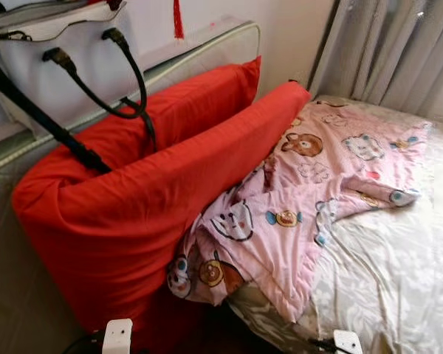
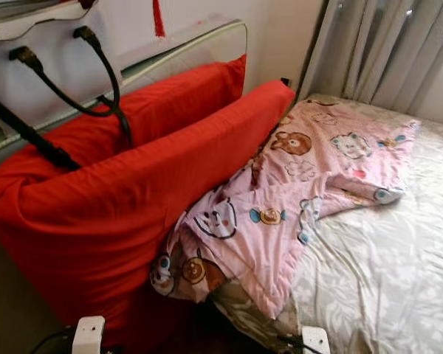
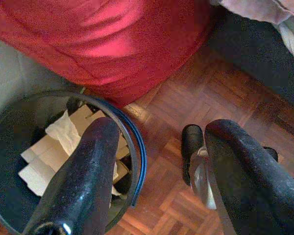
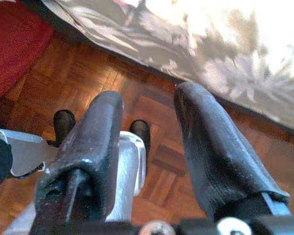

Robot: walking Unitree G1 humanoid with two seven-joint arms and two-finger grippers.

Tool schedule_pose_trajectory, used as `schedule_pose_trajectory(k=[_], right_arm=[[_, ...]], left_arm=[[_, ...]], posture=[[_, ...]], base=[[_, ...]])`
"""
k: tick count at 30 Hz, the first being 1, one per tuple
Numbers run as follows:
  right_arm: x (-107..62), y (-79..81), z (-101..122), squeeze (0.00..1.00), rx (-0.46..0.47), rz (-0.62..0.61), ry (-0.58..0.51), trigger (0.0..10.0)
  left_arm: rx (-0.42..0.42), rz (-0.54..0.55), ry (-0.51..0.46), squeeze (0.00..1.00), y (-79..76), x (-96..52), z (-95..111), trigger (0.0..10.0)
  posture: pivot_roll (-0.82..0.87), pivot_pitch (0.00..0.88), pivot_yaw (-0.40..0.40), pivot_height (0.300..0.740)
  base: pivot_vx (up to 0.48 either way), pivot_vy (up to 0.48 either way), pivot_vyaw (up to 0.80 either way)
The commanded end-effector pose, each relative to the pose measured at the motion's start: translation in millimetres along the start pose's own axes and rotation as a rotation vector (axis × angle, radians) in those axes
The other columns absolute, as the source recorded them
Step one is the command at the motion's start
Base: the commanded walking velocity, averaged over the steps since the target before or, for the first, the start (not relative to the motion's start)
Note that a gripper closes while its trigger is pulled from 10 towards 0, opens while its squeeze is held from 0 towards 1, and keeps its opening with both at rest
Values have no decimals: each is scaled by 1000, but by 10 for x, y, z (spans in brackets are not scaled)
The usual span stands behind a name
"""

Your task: Clean up the room

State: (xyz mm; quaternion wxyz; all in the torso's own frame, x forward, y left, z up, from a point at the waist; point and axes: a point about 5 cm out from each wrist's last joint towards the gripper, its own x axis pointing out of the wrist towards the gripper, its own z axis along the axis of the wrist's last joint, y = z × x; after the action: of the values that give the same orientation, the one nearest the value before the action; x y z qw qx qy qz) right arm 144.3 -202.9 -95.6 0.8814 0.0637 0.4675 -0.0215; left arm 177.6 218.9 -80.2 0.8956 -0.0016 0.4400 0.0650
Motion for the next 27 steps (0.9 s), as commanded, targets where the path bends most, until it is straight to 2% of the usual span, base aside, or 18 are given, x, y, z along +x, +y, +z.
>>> schedule_pose_trajectory(k=[1,10,15,27], right_arm=[[-13,-34,-22,0,24,-19,-4,10000],[-25,-41,4,0,90,-43,-78,10000],[-31,-53,4,0,65,-50,-83,10000],[-38,-70,-39,0,69,-60,-59,10000]], left_arm=[[-3,-3,8,0,-16,0,-15,10000],[-18,-19,-12,0,-28,-5,-14,10000],[-15,-25,-14,0,-35,-7,-22,10000],[-10,-19,-9,0,-41,-12,-47,10000]], posture=[[3,0,-10,740],[-9,0,-4,740],[-9,0,-5,740],[-13,0,-4,740]], base=[[0,0,0],[0,0,0],[0,0,0],[0,0,800]])
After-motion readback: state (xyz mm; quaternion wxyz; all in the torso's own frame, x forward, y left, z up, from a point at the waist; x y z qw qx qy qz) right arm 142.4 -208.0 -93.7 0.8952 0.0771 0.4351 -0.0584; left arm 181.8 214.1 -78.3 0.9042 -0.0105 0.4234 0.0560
